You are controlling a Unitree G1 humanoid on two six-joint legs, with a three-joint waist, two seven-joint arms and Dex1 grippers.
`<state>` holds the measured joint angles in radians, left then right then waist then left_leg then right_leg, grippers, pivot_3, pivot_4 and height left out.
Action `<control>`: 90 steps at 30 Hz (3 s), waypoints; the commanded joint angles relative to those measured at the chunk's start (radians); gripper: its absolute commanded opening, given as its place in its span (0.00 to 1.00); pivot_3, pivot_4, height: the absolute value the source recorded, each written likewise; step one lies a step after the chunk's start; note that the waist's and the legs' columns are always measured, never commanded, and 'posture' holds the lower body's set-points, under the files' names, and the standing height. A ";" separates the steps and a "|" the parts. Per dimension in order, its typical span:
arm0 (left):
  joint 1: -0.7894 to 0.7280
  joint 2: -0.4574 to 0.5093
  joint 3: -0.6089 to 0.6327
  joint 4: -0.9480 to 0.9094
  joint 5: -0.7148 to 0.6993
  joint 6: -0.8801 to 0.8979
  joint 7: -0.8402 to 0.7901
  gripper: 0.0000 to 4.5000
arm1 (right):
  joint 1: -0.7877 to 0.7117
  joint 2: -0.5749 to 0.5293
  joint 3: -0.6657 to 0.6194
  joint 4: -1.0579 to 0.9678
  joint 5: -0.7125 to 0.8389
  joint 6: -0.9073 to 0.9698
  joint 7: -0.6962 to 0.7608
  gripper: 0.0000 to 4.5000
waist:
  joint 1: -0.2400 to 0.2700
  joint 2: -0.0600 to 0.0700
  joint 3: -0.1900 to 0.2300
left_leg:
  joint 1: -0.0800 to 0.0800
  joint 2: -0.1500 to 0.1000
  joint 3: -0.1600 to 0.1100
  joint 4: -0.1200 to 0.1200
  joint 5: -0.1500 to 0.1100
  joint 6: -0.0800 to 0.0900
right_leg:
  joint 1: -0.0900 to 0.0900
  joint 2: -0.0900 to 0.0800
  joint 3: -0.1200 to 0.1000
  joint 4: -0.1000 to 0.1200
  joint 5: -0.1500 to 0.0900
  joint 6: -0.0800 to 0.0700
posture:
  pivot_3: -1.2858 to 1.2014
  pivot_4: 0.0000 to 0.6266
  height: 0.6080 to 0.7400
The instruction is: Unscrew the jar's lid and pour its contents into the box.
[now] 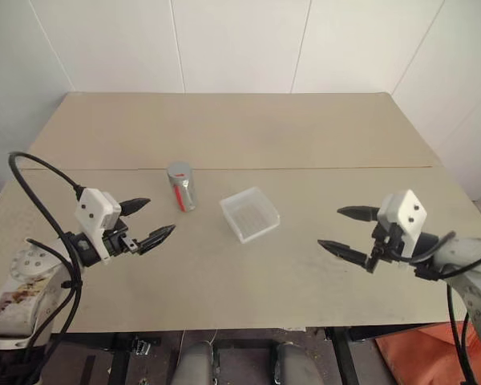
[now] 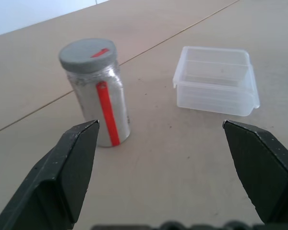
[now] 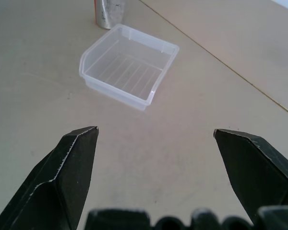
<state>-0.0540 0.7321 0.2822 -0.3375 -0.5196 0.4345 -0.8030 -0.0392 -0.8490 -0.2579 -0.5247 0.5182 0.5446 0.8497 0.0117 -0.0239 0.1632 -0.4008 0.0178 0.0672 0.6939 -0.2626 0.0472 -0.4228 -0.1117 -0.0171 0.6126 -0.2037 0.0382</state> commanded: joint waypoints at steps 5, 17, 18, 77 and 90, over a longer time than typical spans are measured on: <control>-0.018 -0.015 -0.012 -0.019 -0.003 -0.006 0.008 1.00 | -0.009 -0.027 -0.043 -0.047 0.025 0.018 -0.010 1.00 | -0.002 0.000 0.000 | 0.001 0.000 0.000 0.000 0.000 0.000 | 0.001 0.001 0.001 0.000 0.000 0.000 | 0.52 0.24 1.00; 0.028 -0.098 0.003 -0.023 0.063 -0.042 0.147 1.00 | -0.110 -0.037 0.026 0.020 -0.013 -0.040 0.038 1.00 | -0.001 0.000 0.000 | 0.001 -0.001 0.000 0.000 0.000 0.000 | 0.001 0.001 0.001 0.000 0.000 0.000 | 0.52 0.24 1.00; 0.022 -0.118 -0.003 -0.023 0.078 -0.047 0.180 1.00 | -0.117 -0.039 0.029 0.030 -0.017 -0.045 0.043 1.00 | 0.000 0.000 0.000 | 0.001 0.000 0.000 0.000 0.000 0.000 | 0.001 0.001 0.001 0.000 0.000 0.000 | 0.52 0.24 1.00; -0.454 -0.379 -0.211 0.449 0.270 -0.333 0.236 0.45 | -0.306 0.058 0.136 0.005 -0.008 -0.070 0.011 1.00 | -0.007 -0.001 0.000 | -0.001 -0.002 0.000 0.001 0.000 0.000 | 0.000 0.000 0.000 0.000 0.003 0.002 | 0.52 0.24 1.00; -0.667 -0.155 -0.259 0.488 0.017 -0.112 -0.390 0.45 | -0.743 0.361 0.321 0.184 0.093 0.121 -0.054 1.00 | -0.013 -0.001 0.000 | -0.004 -0.001 0.000 0.002 0.001 0.000 | -0.002 0.001 -0.002 0.003 0.003 0.002 | 0.52 0.24 1.00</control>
<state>-0.6765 0.5897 0.0191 0.1726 -0.4593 0.3114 -1.1612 -0.7467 -0.5025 0.0635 -0.3315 0.5878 0.6450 0.8171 -0.0017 -0.0245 0.1634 -0.4065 0.0165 0.0662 0.6957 -0.2620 0.0469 -0.4253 -0.1103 -0.0201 0.6159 -0.2012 0.0406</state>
